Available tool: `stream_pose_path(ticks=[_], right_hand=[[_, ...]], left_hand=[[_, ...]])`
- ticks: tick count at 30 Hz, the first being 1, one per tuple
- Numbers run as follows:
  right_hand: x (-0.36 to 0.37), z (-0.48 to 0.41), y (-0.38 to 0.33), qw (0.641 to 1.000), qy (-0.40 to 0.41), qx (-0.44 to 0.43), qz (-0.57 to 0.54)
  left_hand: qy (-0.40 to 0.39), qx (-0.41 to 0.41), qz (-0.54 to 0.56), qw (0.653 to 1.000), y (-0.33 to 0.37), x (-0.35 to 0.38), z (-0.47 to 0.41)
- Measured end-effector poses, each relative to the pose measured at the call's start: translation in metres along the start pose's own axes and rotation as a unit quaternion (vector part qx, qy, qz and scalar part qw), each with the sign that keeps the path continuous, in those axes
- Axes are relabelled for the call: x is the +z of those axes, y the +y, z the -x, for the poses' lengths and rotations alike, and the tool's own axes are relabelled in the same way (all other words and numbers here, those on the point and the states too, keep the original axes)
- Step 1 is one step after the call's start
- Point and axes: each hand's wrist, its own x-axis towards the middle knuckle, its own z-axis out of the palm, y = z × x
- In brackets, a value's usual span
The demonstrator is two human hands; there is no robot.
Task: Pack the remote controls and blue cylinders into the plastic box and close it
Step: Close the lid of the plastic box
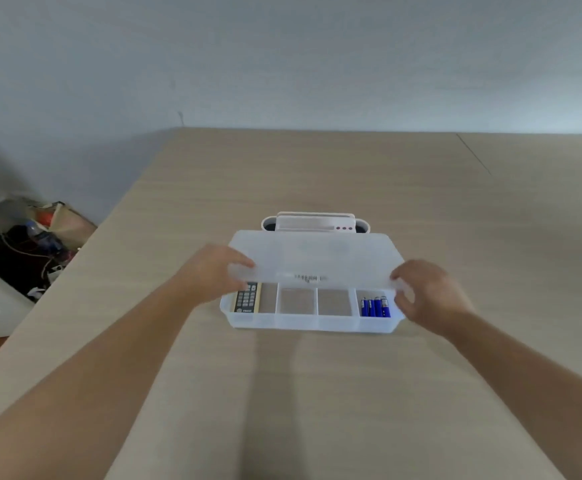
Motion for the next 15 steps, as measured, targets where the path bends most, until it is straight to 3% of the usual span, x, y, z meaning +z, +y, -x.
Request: stream_pose_path(ticks=[2, 5, 11, 15], right_hand=[[0.016, 0.023, 0.0, 0.997, -0.039, -0.044, 0.049], [0.03, 0.038, -0.007, 0.991, -0.111, -0.014, 0.077], [0.024, 0.029, -0.047, 0.995, -0.099, 0.031, 0.006], [0.041, 0.041, -0.086, 0.976, -0.2, 0.087, -0.008]], left_hand=[[-0.035, 0.004, -0.035, 0.999, -0.01, 0.03, 0.013], [-0.041, 0.009, -0.067, 0.997, -0.016, 0.058, 0.025], [0.017, 0.076, -0.126, 0.989, 0.01, 0.066, 0.027], [-0.001, 0.074, -0.148, 0.986, 0.033, 0.104, 0.047]])
